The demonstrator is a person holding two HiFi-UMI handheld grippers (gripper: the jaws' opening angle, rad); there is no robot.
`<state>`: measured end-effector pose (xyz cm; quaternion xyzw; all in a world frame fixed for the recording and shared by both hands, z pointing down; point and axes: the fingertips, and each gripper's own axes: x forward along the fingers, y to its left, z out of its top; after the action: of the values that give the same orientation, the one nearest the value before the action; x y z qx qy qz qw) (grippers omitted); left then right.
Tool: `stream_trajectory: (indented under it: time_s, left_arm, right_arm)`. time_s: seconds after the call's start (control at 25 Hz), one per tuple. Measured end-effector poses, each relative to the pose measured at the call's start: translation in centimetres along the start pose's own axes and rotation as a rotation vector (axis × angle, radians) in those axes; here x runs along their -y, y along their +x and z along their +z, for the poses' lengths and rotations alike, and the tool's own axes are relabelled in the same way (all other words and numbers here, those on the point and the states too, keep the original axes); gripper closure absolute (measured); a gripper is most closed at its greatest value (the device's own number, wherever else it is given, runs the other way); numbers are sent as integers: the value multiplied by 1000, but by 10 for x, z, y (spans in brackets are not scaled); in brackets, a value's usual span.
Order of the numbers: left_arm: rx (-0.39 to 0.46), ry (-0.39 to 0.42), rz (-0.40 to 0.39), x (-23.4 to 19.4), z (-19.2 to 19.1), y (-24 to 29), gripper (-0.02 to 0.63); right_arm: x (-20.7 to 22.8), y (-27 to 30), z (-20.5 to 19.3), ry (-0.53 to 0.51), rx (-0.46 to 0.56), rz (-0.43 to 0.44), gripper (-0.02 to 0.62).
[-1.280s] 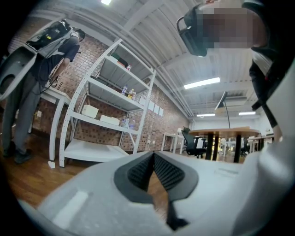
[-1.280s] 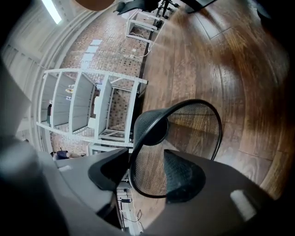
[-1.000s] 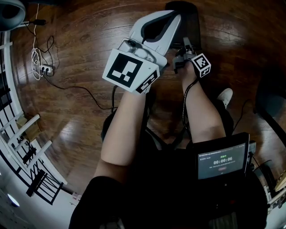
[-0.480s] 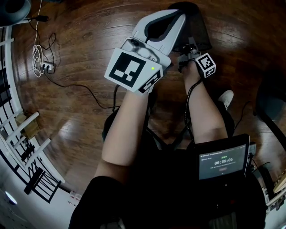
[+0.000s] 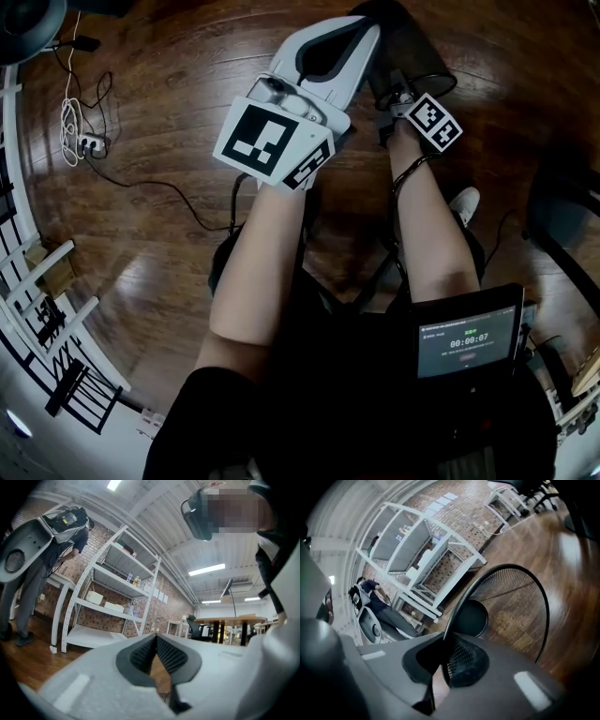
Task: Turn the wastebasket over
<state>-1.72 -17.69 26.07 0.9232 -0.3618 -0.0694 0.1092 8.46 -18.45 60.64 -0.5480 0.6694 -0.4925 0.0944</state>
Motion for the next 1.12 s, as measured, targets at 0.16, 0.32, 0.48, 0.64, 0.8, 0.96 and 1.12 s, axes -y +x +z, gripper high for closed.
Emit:
stream_trajectory:
  time_s: [0.16, 0.32, 0.48, 0.64, 0.8, 0.96, 1.12]
  left_arm:
    - [21, 6, 5, -1, 7, -2, 604]
    - [38, 1, 18, -8, 11, -3, 604]
    - [52, -4, 23, -5, 17, -6, 604]
    - [65, -10, 28, -2, 25, -10, 604]
    - [83, -16, 31, 0, 39, -18, 604]
    - [98, -18, 39, 4, 55, -26, 604]
    - [96, -25, 41, -1, 49, -26, 604]
  right_arm:
    - [-5, 2, 10, -238, -128, -41, 588]
    - [-4, 5, 8, -470, -254, -90, 588]
    - [-6, 2, 2, -696, -376, -135, 586]
    - [-9, -3, -18, -955, -548, -162, 583]
    - [-33, -10, -45, -1255, -699, -127, 577]
    - [-49, -22, -71, -1580, -838, -65, 563]
    - [-40, -23, -93, -1706, -920, 5, 565]
